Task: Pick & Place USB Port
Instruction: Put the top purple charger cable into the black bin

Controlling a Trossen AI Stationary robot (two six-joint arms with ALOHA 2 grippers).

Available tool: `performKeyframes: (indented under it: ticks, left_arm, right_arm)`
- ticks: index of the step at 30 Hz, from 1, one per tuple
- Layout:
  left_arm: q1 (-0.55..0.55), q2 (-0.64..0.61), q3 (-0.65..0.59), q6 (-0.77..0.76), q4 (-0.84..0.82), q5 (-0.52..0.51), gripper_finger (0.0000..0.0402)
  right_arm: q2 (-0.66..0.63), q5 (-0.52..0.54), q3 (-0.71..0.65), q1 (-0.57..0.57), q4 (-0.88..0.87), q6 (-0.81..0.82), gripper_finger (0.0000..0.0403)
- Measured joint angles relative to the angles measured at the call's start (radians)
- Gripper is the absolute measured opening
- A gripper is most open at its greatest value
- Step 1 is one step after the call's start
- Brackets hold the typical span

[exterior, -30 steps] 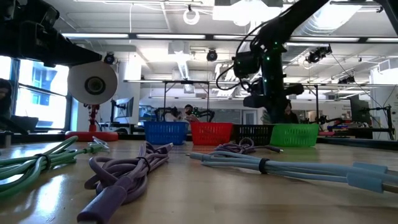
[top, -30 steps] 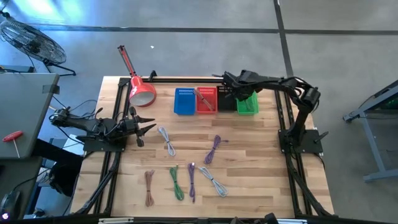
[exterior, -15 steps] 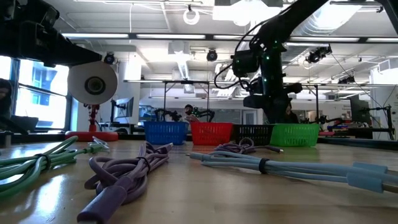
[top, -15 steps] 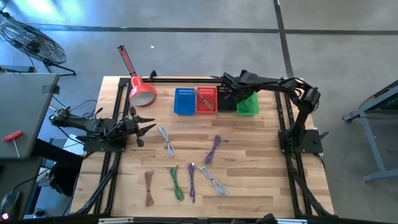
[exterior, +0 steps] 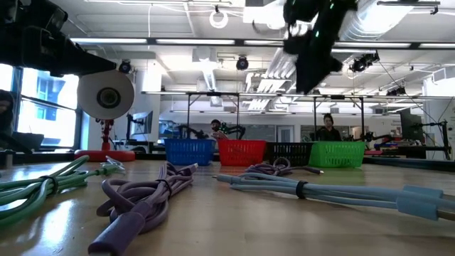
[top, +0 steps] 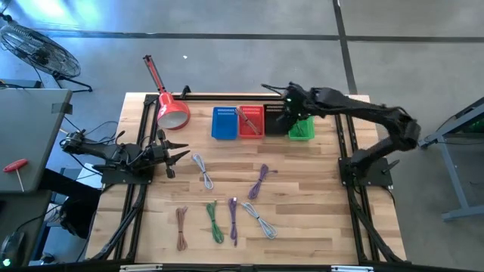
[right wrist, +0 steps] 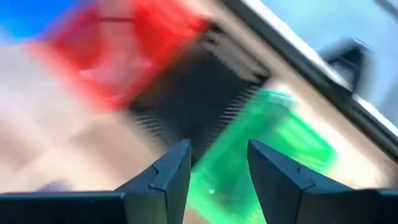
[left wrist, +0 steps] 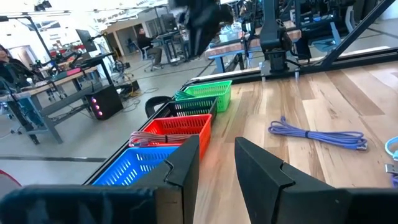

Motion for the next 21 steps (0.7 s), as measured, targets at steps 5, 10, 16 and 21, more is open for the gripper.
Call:
performKeyframes:
  ticks: [5, 10, 16, 21]
  left_arm:
    - [0.000, 0.000, 0.000, 0.000, 0.000, 0.000, 0.0099]
    - [0.000, 0.000, 0.000, 0.000, 0.000, 0.000, 0.0099]
    - [0.000, 0.000, 0.000, -0.003, 0.000, 0.000, 0.0099]
    - [0.000, 0.000, 0.000, -0.029, 0.000, 0.000, 0.0099]
  right_arm:
    - [-0.077, -0.095, 0.000, 0.211, 0.169, -0.180, 0.0151]
    - [-0.048, 0.026, 0.000, 0.406, 0.319, -0.342, 0.0151]
    - [0.073, 0.094, -0.001, 0.520, 0.374, -0.484, 0.0151]
    - [0.169, 0.027, -0.001, 0.544, 0.370, -0.510, 0.0151]
